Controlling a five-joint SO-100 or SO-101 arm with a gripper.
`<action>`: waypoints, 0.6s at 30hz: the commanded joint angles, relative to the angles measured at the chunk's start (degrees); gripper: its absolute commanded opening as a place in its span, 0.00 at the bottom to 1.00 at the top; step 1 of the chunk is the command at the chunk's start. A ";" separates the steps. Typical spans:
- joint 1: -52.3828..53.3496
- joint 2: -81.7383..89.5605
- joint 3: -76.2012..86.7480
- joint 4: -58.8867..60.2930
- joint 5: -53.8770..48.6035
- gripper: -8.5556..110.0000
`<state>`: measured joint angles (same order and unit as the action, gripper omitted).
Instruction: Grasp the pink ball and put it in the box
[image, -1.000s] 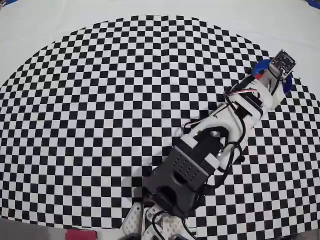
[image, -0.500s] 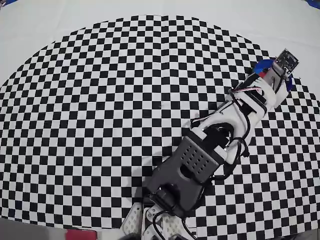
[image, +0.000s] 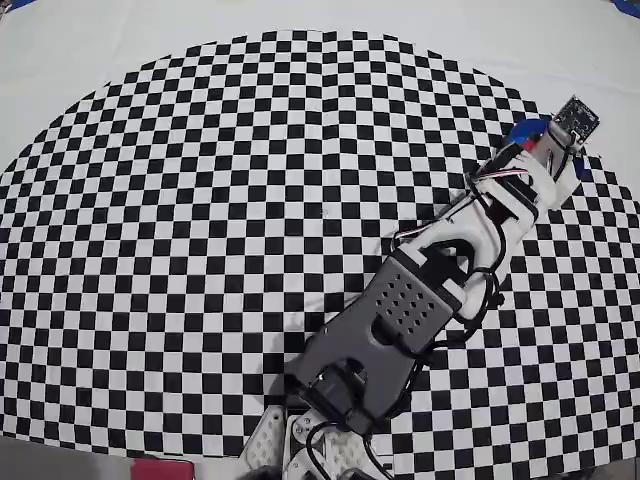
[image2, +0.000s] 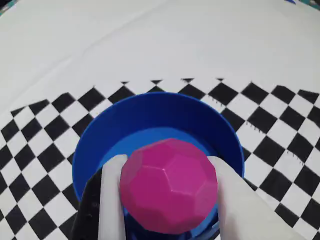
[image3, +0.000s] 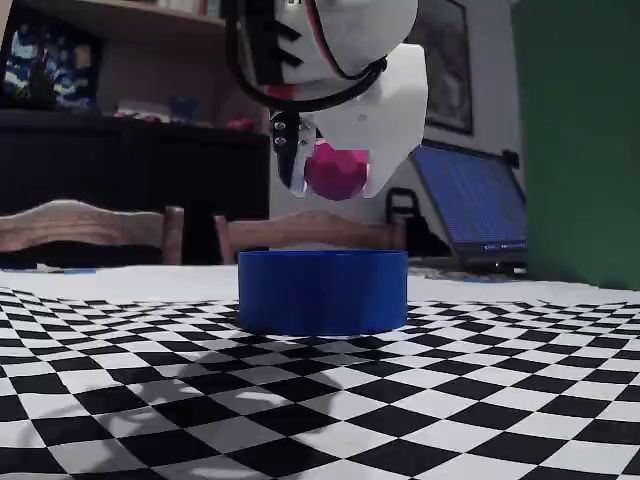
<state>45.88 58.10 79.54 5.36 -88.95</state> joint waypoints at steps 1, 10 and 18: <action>0.44 0.09 -3.87 0.44 0.26 0.07; 0.44 -3.60 -8.70 1.67 0.26 0.07; 0.35 -7.38 -13.71 2.81 0.26 0.07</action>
<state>45.88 50.27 69.61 7.82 -88.95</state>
